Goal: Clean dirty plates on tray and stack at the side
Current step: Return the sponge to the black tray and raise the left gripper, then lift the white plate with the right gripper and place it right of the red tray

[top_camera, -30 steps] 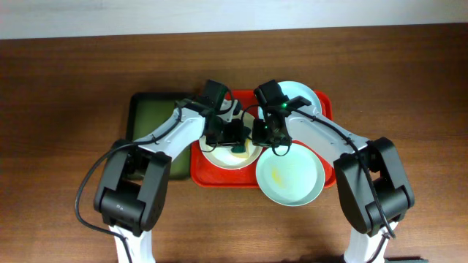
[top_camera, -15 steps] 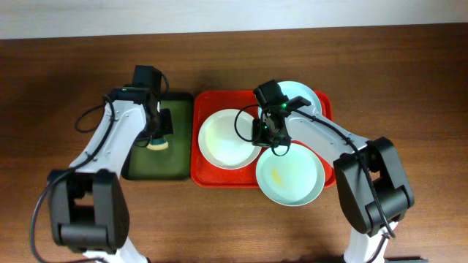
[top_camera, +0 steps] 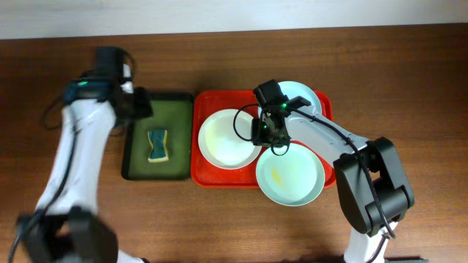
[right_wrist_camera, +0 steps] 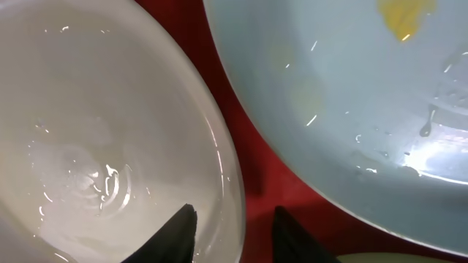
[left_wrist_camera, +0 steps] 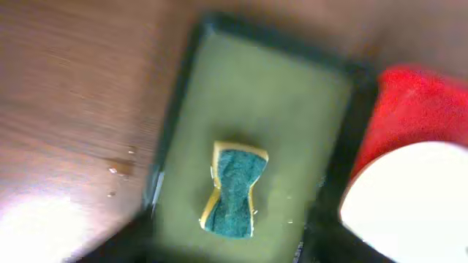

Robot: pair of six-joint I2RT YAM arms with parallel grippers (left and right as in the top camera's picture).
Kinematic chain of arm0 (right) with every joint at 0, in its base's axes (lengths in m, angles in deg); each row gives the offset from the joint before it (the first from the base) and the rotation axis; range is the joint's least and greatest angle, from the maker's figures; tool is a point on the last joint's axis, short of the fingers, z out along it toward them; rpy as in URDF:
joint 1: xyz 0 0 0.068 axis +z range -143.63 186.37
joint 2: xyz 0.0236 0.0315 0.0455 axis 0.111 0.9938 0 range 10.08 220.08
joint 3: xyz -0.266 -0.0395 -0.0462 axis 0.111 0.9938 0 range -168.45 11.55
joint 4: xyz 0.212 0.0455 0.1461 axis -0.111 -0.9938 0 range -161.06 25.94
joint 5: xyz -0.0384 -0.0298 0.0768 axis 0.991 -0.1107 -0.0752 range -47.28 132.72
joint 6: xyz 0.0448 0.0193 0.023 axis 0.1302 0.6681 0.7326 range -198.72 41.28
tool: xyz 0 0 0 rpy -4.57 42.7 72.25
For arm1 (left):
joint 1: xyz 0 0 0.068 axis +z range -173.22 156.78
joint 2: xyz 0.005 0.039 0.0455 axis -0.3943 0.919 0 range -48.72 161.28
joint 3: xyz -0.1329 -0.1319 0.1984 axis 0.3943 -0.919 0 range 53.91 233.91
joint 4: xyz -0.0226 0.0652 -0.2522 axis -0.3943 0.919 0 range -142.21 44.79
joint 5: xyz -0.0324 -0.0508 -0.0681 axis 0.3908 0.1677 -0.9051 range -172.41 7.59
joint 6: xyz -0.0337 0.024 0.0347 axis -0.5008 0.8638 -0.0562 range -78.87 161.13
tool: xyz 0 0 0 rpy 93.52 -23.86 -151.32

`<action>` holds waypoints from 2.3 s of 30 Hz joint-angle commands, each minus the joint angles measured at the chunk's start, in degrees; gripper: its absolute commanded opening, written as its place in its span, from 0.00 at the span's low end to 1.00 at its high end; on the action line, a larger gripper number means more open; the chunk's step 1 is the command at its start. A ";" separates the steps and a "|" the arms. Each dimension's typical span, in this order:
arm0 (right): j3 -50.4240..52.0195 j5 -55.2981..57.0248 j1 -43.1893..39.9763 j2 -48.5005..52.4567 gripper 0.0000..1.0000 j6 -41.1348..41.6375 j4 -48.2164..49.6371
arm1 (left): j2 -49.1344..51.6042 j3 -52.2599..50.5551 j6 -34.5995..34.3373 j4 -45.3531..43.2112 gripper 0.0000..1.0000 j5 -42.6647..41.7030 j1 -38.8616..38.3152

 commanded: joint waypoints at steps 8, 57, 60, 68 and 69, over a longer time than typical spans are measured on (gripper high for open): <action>-3.41 -1.53 0.22 -0.87 0.04 0.02 -2.60 | -9.27 0.94 -1.86 3.78 0.99 -2.14 4.81; 2.75 2.16 1.92 1.46 0.04 -1.05 6.75 | -9.25 0.94 -1.86 3.78 1.00 -2.14 4.81; 2.14 -3.63 -0.42 -1.64 0.04 -1.05 6.38 | -9.25 0.94 -1.86 3.78 0.99 -2.14 4.81; 1.68 -5.84 -2.38 -11.15 0.04 -2.14 1.53 | -9.25 0.94 -1.86 3.78 0.99 -2.14 4.81; 0.96 -5.81 -2.32 -11.69 0.04 -2.14 0.79 | -9.25 0.94 -1.86 3.78 0.99 -2.14 4.81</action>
